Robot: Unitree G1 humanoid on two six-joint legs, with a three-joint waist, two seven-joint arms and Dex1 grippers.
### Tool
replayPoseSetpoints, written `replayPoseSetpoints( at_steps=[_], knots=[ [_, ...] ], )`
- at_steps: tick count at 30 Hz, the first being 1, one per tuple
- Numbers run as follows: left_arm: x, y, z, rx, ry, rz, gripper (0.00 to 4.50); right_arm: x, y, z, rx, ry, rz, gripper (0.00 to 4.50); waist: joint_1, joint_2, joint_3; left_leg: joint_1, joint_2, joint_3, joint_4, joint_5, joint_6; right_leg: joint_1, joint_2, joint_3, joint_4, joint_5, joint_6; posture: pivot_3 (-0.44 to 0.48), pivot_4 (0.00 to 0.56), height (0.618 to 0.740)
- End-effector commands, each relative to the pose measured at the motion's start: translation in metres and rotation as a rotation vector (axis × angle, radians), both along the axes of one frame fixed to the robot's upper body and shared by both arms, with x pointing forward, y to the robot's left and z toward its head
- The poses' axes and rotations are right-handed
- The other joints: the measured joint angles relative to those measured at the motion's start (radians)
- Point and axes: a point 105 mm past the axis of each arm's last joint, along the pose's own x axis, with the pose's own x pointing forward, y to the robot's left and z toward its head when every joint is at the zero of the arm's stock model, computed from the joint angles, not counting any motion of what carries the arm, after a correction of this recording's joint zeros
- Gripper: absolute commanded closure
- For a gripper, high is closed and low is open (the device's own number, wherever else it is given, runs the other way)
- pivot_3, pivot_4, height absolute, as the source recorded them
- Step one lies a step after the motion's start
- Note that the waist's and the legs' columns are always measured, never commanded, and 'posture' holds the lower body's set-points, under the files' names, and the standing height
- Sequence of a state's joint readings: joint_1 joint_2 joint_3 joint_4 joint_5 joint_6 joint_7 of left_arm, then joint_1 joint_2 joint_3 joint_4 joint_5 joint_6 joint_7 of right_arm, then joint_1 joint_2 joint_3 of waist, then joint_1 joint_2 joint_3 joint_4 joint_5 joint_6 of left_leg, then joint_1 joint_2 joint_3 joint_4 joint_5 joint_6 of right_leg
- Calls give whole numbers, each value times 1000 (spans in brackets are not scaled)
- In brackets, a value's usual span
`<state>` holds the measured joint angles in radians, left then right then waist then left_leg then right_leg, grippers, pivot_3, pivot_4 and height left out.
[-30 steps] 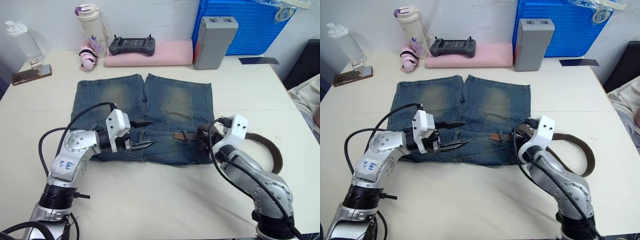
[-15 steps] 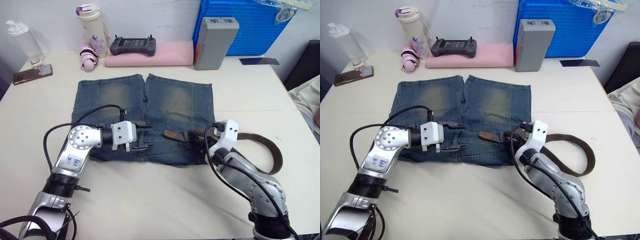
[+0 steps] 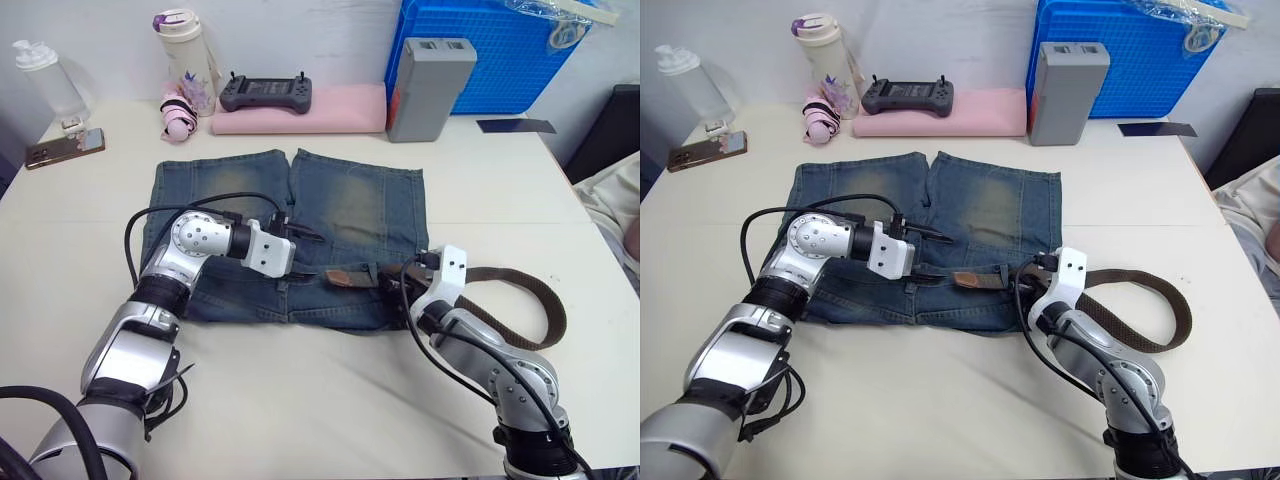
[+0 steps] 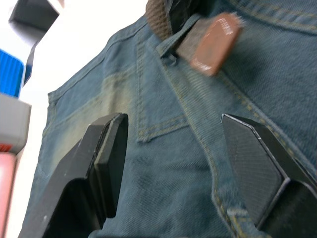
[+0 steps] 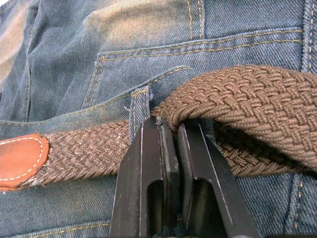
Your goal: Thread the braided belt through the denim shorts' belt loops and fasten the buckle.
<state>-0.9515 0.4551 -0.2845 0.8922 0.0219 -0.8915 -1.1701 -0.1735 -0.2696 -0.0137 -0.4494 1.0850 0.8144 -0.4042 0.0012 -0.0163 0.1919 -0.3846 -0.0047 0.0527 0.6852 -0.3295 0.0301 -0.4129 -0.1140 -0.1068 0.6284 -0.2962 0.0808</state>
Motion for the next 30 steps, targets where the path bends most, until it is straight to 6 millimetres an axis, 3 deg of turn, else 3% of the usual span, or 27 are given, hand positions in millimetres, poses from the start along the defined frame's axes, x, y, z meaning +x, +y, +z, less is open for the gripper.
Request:
replayPoseSetpoints(
  at_steps=[1, 11, 12, 14, 16, 20, 24, 28, 30],
  knots=[
    [-4, -5, 11, -48, -18, -59, 1207, -1, -9, -12, -23, 36, -58, 4500, -1, -1, 0, 0, 0, 0, 0, 0, 0, 0, 0, 0, 0, 0, 0, 0, 150, 712],
    [-17, -20, 15, -71, -83, -169, 1207, -2, -9, -11, -24, 25, -73, 4500, -1, -1, 0, 0, 0, 0, 0, 0, 0, 0, 0, 1, 0, 0, 0, 0, 150, 712],
    [-18, -21, 14, -72, -83, -176, 1601, -3, -9, -10, -25, 23, -72, 4500, -1, -1, 0, 0, 0, 0, 0, 0, 0, 0, 0, 1, 0, 0, 0, 0, 150, 712],
    [-20, -22, 13, -72, -81, -184, 1936, -3, -8, -9, -25, 20, -72, 4500, 0, -1, -1, 0, 0, 0, 0, 0, 0, 0, 0, 1, 0, 0, 0, 0, 150, 712],
    [-21, -22, 12, -67, -86, -192, 2654, -3, -8, -9, -26, 19, -71, 4500, 0, -1, -1, 0, 0, -1, 0, 0, 0, 0, 0, 1, 0, 0, 0, 0, 150, 712],
    [-21, -21, 9, -38, -109, -191, 4476, -3, -8, -8, -35, 18, -67, 4500, 0, -1, -1, 0, 0, -1, 0, 0, 0, 0, 0, 1, 0, 0, 0, 0, 150, 712],
    [-19, -18, 8, -29, -121, -172, 4476, -2, -8, -5, -36, 10, -67, 4500, 0, -1, -1, 0, 0, -1, 0, 0, 0, 0, 0, 1, 0, 0, 0, 0, 150, 712],
    [-19, -17, 9, -31, -131, -165, 4500, -2, -10, 7, -20, -34, -68, 2937, 1, -1, -1, 0, 0, -1, 0, 0, 0, 0, 0, 1, 0, 0, 0, 0, 150, 712],
    [-19, -17, 10, -34, -131, -161, 4500, -6, -15, 21, -16, -81, -68, 1894, 3, -1, -1, -1, 0, -1, 0, 0, 1, 0, 0, 0, 0, 0, 0, 0, 150, 712]
  ],
)
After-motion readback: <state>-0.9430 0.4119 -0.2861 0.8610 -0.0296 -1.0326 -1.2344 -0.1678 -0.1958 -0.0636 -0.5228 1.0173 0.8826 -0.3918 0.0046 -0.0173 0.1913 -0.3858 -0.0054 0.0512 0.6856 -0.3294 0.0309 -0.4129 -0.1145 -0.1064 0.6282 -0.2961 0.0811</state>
